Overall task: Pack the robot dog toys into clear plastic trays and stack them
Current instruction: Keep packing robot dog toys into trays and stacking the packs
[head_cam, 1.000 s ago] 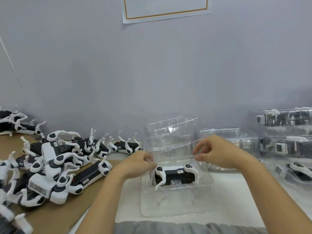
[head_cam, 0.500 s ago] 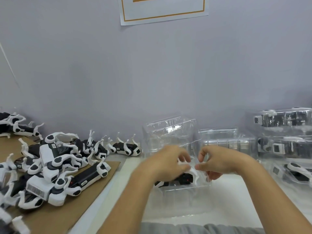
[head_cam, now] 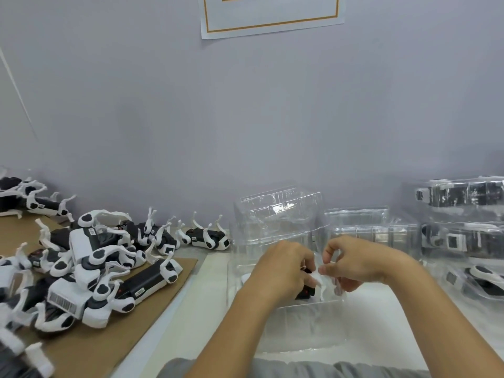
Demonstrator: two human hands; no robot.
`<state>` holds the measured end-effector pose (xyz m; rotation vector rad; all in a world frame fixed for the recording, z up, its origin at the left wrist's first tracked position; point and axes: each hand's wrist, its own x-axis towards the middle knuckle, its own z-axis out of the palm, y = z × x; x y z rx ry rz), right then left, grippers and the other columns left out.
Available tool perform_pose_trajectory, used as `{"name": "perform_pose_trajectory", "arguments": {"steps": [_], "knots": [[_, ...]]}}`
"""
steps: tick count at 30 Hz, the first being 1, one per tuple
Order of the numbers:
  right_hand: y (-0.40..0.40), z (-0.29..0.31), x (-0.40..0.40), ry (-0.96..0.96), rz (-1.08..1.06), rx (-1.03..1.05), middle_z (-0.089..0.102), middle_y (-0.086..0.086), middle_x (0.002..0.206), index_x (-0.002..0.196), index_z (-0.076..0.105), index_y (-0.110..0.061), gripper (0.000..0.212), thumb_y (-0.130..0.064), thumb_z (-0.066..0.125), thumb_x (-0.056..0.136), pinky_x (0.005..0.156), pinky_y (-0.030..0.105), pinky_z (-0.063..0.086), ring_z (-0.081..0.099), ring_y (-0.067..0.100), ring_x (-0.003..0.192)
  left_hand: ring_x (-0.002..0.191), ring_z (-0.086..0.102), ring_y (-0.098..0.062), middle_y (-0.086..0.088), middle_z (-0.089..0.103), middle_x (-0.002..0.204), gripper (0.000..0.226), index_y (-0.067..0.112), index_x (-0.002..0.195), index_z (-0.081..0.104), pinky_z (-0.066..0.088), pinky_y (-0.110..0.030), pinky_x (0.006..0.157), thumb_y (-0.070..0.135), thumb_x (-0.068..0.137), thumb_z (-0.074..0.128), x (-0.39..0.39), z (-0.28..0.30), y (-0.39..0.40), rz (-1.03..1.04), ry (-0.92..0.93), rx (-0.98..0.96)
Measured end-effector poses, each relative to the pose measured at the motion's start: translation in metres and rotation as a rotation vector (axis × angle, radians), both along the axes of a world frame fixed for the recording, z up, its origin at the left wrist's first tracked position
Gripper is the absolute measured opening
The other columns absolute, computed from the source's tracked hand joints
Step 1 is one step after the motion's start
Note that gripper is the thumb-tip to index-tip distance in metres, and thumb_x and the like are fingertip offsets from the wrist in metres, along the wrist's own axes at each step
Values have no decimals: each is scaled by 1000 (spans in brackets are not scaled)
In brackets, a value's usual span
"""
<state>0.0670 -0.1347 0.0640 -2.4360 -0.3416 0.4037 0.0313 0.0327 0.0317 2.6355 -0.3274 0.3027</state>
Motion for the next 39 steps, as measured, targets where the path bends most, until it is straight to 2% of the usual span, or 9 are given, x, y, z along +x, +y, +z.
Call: {"name": "perform_pose_trajectory", "arguments": {"steps": [6, 10, 14, 17, 22, 27, 32, 35, 39], "knots": [[5, -2, 1, -14, -4, -23, 71, 4, 69, 96, 58, -16, 11, -25, 63, 96, 56, 21, 52, 66, 11, 58, 93, 61, -16, 5, 70, 92, 26, 26, 92, 74, 53, -33, 81, 40, 74, 85, 0, -3, 0, 96, -73, -104], [6, -3, 2, -11, 1, -35, 71, 4, 67, 94, 56, -16, 10, -24, 60, 98, 56, 22, 51, 67, 13, 61, 85, 57, -16, 11, 59, 80, 23, 23, 83, 71, 49, -31, 73, 38, 75, 85, 1, -2, 2, 69, -51, -104], [5, -3, 3, 5, 8, -29, 72, 5, 69, 93, 55, -17, 10, -25, 60, 98, 57, 23, 51, 68, 13, 61, 88, 63, -16, 6, 67, 88, 19, 19, 90, 76, 56, -38, 81, 33, 80, 83, 1, 3, 5, 20, 8, -99], [3, -3, 3, 20, 9, -13, 71, 5, 71, 93, 56, -17, 11, -26, 60, 98, 57, 23, 50, 68, 12, 59, 88, 67, -13, 6, 71, 94, 14, 21, 99, 78, 58, -37, 83, 30, 88, 76, 1, 8, 14, -17, 55, -87], [3, -4, 4, 36, 4, 9, 71, 4, 74, 94, 57, -17, 12, -28, 62, 97, 61, 25, 51, 70, 13, 64, 95, 57, -7, 14, 58, 95, 28, 30, 108, 72, 47, -24, 80, 39, 83, 79, 2, 10, 38, 18, 28, -83], [1, -3, 3, 42, 8, 17, 71, 2, 72, 94, 57, -17, 13, -28, 63, 96, 59, 23, 51, 70, 11, 62, 109, 48, -6, 12, 56, 115, 33, 35, 113, 67, 42, -28, 95, 37, 83, 79, 1, 11, 52, 20, 91, -5], [2, -3, 2, 46, 4, 21, 71, 1, 71, 94, 56, -18, 13, -29, 63, 96, 58, 22, 50, 70, 9, 61, 109, 45, -2, 14, 50, 116, 26, 38, 110, 68, 33, -23, 91, 37, 86, 77, -1, 11, 52, 24, 163, 1], [1, -3, 1, 42, 8, 13, 70, -1, 71, 93, 56, -18, 13, -29, 64, 95, 57, 22, 50, 69, 8, 61, 109, 49, -4, 8, 53, 123, 16, 39, 103, 73, 36, -25, 89, 33, 88, 76, 0, 8, 50, 36, 194, -42], [0, -2, 1, -111, 77, -22, 64, -4, 97, 90, 64, -30, 8, -31, 72, 89, 65, 20, 49, 60, 4, 70, 101, 50, -2, 7, 53, 117, 13, 38, 98, 74, 40, -25, 85, 32, 87, 77, 0, 6, 49, 52, 198, -74]]}}
